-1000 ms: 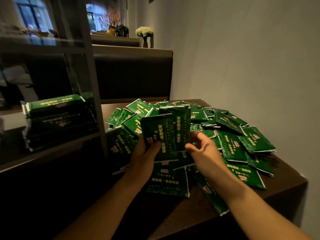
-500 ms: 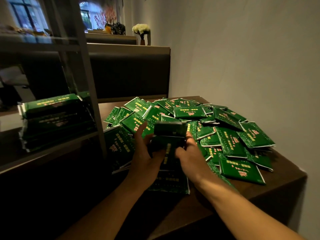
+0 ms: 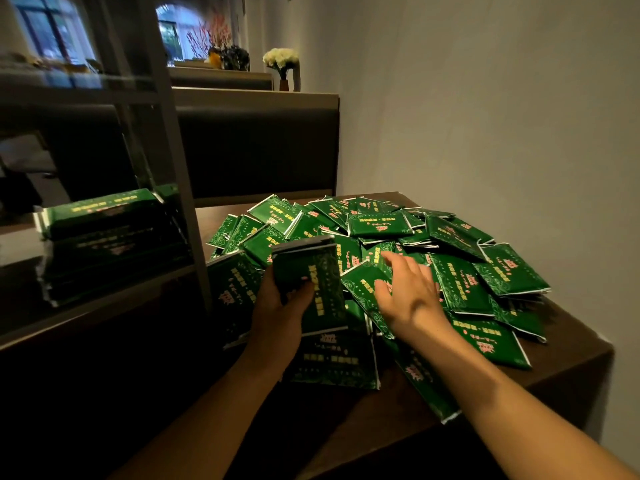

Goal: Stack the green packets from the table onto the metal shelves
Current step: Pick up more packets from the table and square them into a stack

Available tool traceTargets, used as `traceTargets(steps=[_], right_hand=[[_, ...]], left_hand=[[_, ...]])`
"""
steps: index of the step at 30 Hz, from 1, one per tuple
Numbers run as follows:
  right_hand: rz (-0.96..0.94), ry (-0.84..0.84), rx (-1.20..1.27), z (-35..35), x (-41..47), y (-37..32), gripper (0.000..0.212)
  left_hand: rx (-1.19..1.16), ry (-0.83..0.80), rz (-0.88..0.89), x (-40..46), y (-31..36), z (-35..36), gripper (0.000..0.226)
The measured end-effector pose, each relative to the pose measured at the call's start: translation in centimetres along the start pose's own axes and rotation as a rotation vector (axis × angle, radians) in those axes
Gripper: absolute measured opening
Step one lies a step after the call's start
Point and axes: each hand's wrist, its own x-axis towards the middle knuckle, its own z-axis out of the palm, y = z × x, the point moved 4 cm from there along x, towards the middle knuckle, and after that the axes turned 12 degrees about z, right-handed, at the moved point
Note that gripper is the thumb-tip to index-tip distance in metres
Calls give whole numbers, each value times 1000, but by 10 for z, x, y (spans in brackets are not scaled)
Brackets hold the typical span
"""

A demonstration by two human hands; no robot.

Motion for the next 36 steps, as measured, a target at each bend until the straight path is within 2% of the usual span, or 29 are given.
traceTargets(steps=[4,10,12,15,21,22,26,30,34,36], right_hand=[[127,-83,-241,14,8,14,70],[139,-7,-240,11,15,18,73],[149,-1,-152,8,18,18,64],[143,-6,122,-4,14,10,41],[-18,33,477,-23,-19,-11,20],[-8,0,561,-23,-24,-14,16],[46,-234,867,-9,-38,-26,25],[52,-271,862,6,-43,-30,16],[84,-279,833,9,-44,-29,25],[93,-259,808,8,-45,-26,30]], left_hand=[[-39,46,-37,2,-4,-3,32],[1,-81,-10,-3,-4,3,33],[-4,-118,-9,-5,-5,6,33],[4,-141,-5,-6,-5,7,32],[42,-147,36,-6,-5,6,37],[48,-147,45,-6,-5,6,36],[75,-133,75,-6,-3,7,32],[139,-114,124,-8,-2,6,37],[201,-175,165,-10,-3,8,42],[224,-195,180,-11,-2,10,51]])
